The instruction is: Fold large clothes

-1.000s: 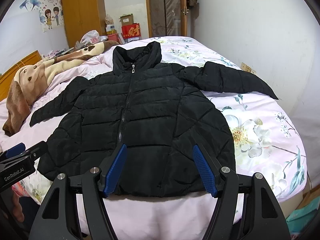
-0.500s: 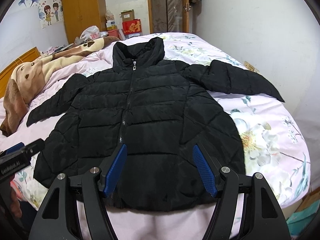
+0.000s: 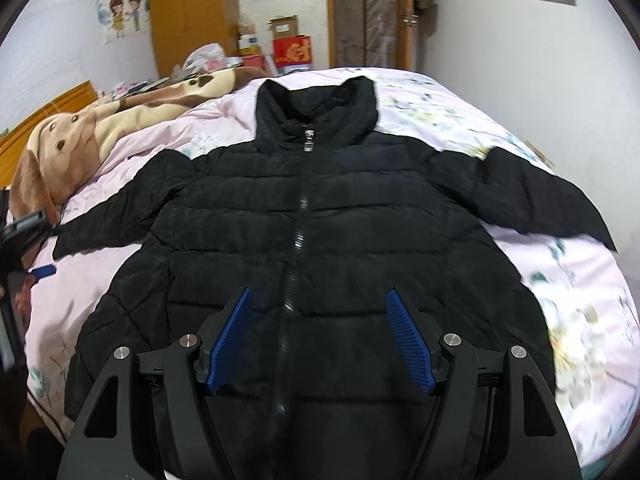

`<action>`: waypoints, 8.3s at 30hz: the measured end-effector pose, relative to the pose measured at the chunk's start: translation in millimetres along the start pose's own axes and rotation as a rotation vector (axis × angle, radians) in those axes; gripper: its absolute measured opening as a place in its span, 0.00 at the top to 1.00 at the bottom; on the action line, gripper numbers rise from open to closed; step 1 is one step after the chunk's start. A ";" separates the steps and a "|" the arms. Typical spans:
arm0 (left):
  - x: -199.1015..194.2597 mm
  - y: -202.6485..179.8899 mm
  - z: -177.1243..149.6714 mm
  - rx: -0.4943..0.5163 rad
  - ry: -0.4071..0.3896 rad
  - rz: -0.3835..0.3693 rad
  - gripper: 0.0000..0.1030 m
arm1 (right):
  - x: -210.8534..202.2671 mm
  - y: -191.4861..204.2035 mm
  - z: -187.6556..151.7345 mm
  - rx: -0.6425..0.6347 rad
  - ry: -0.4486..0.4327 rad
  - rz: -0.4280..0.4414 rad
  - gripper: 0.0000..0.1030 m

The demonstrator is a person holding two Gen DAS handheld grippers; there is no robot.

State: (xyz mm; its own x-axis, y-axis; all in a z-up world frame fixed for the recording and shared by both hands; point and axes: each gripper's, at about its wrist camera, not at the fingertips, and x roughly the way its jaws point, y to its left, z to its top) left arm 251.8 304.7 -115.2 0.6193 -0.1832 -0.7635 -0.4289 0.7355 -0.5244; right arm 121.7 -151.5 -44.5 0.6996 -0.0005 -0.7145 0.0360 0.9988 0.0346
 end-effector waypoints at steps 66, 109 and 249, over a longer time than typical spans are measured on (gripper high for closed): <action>86.2 -297.5 -74.1 0.770 0.032 -0.020 0.80 | 64.4 -37.8 73.0 0.022 -0.014 -0.058 0.33; 41.1 -213.0 -18.5 0.626 -0.052 0.057 0.35 | 160.9 -23.4 152.8 0.250 0.062 0.361 0.97; 58.9 -236.1 -78.4 0.476 0.261 -0.200 0.22 | 135.3 -25.1 113.1 -0.123 0.064 0.172 0.86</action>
State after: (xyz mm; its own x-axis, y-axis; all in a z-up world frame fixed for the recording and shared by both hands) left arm 338.0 69.1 -66.0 0.4496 -0.4595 -0.7660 0.0602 0.8712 -0.4872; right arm 296.2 -182.3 -63.0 0.6409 0.1699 -0.7486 -0.1706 0.9823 0.0770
